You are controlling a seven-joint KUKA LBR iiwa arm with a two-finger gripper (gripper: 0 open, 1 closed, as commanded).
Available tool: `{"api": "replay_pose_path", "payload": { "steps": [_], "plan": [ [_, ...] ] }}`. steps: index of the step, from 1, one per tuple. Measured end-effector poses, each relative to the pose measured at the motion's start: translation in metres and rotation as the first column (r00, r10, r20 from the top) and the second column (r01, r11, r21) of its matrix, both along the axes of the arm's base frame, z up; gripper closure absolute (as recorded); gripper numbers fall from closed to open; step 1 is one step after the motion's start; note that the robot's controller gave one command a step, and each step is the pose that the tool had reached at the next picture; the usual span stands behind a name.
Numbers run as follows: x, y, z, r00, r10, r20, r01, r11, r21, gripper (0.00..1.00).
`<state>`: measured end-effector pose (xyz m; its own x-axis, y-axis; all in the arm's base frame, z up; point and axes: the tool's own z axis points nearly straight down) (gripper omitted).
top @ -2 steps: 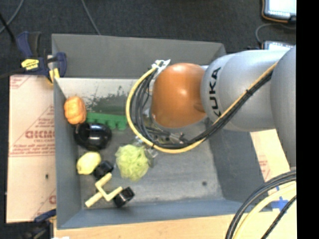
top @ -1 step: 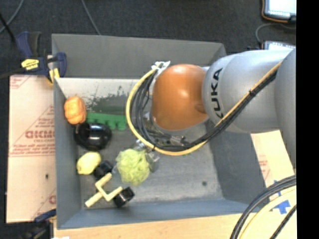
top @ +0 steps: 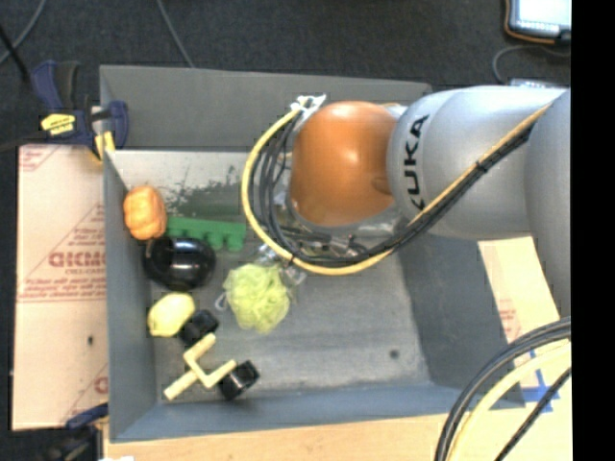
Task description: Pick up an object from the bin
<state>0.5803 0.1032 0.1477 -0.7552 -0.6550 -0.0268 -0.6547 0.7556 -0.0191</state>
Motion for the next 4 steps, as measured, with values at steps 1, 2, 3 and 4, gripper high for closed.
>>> {"api": "replay_pose_path", "payload": {
  "steps": [1, 2, 3, 4],
  "plan": [
    [-0.003, -0.004, -0.004, 0.996, 0.078, -0.041, -0.079, 0.997, -0.004, 1.0],
    [0.017, 0.001, -0.002, 0.999, 0.046, 0.005, -0.046, 0.999, 0.001, 1.0],
    [0.006, -0.001, -0.021, 0.999, 0.039, -0.036, -0.04, 0.999, -0.003, 1.0],
    [0.013, 0.0, 0.043, 0.999, 0.046, -0.016, -0.046, 0.999, -0.002, 1.0]
  ]
}}
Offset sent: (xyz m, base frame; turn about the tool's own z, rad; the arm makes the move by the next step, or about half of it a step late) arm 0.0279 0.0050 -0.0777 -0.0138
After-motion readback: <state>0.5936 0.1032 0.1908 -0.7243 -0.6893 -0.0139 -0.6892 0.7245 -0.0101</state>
